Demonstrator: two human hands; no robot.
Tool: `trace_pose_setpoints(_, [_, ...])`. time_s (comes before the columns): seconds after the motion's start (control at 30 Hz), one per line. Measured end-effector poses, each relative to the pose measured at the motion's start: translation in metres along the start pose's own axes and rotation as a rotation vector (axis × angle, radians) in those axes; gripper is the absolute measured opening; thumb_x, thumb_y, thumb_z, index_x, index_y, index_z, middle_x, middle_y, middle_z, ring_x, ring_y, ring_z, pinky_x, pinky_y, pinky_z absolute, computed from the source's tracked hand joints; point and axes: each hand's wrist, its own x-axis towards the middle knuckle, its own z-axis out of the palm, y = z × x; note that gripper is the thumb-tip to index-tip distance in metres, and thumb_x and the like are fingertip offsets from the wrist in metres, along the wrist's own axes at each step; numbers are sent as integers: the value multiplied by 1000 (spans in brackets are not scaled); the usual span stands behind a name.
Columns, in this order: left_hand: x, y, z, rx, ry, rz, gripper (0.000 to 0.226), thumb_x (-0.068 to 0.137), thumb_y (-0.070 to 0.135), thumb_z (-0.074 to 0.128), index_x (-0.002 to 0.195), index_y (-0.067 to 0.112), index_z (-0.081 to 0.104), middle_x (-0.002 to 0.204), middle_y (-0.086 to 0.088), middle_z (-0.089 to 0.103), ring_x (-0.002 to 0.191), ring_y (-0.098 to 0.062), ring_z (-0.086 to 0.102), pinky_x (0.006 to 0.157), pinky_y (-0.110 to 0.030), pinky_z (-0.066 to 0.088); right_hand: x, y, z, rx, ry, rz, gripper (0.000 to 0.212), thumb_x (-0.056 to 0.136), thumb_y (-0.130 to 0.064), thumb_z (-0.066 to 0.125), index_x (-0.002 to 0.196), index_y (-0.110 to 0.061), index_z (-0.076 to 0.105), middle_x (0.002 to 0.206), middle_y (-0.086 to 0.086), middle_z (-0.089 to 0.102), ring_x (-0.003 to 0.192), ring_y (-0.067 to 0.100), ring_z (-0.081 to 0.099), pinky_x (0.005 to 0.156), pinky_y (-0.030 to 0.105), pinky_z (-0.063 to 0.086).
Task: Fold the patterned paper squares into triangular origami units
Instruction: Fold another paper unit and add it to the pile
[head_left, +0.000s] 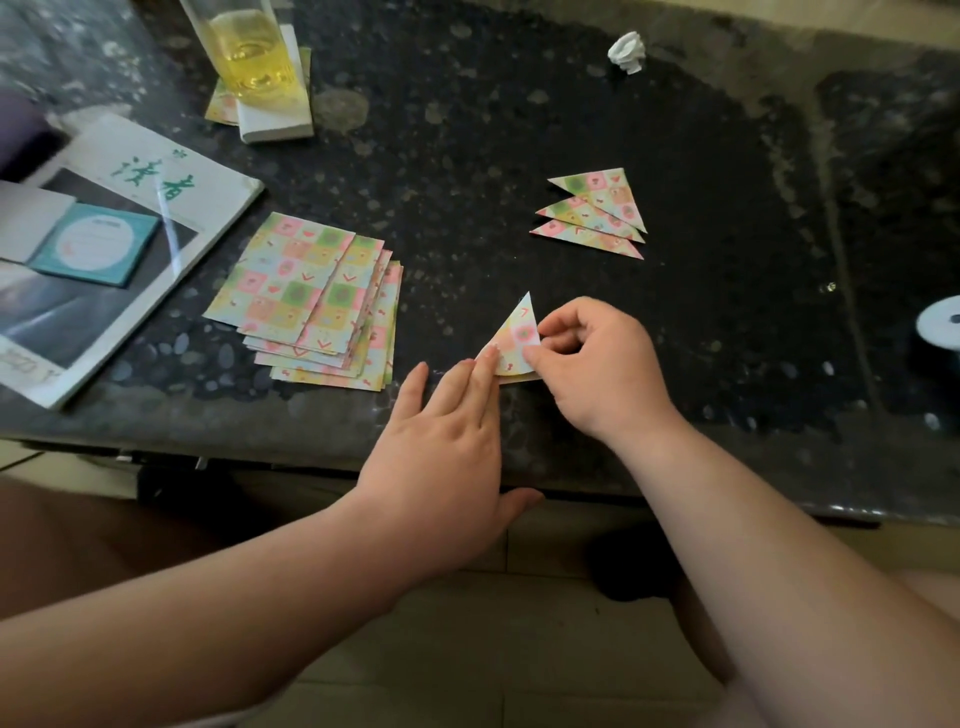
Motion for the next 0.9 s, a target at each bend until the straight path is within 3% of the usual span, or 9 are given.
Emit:
trace_pose_setpoints(0.37, [6,-5,-5,-23,69,27,103,94,77,32,160,4,5,169,-11,0,150,-27,12,124,-51,12,-2,-1,-4,-90,-32,36,27,91,-15,77,114,-25,67,79,-11,71,73,5,68,70,22,55])
trace_pose_setpoints(0.57, [2,-4,-1,-25,55,45,101,94,75,32,160,3,5,169,-13,-5,151,-29,10,125,-52,9,1,1,-4,-122,-64,11,33,90,-13,75,120,-23,66,77,-12,70,76,4,66,70,16,49])
trace_pose_setpoints(0.67, [4,-3,-3,-93,107,24,88,95,74,35,153,8,30,169,-12,11,148,-27,22,123,-52,15,1,2,-5,-128,-67,1,32,90,-12,73,119,-23,66,78,-11,71,76,5,66,72,19,51])
trace_pose_setpoints(0.73, [7,-5,-3,-154,201,14,72,95,68,42,137,11,51,157,-11,39,135,-28,41,116,-50,30,1,3,-4,-133,-68,-4,32,91,-11,71,120,-23,66,80,-10,71,78,6,66,74,21,53])
trace_pose_setpoints(0.8, [13,-8,2,-217,334,16,48,95,55,53,117,12,61,130,-7,61,116,-29,56,101,-48,43,1,3,-4,-138,-76,-8,33,92,-11,71,122,-23,66,82,-10,70,79,6,66,75,22,54])
trace_pose_setpoints(0.9, [26,-17,7,-309,435,3,18,91,23,66,106,13,61,105,-4,65,97,-30,59,85,-47,47,1,2,-5,-138,-86,-10,32,93,-12,71,122,-24,67,81,-11,69,78,6,65,73,19,52])
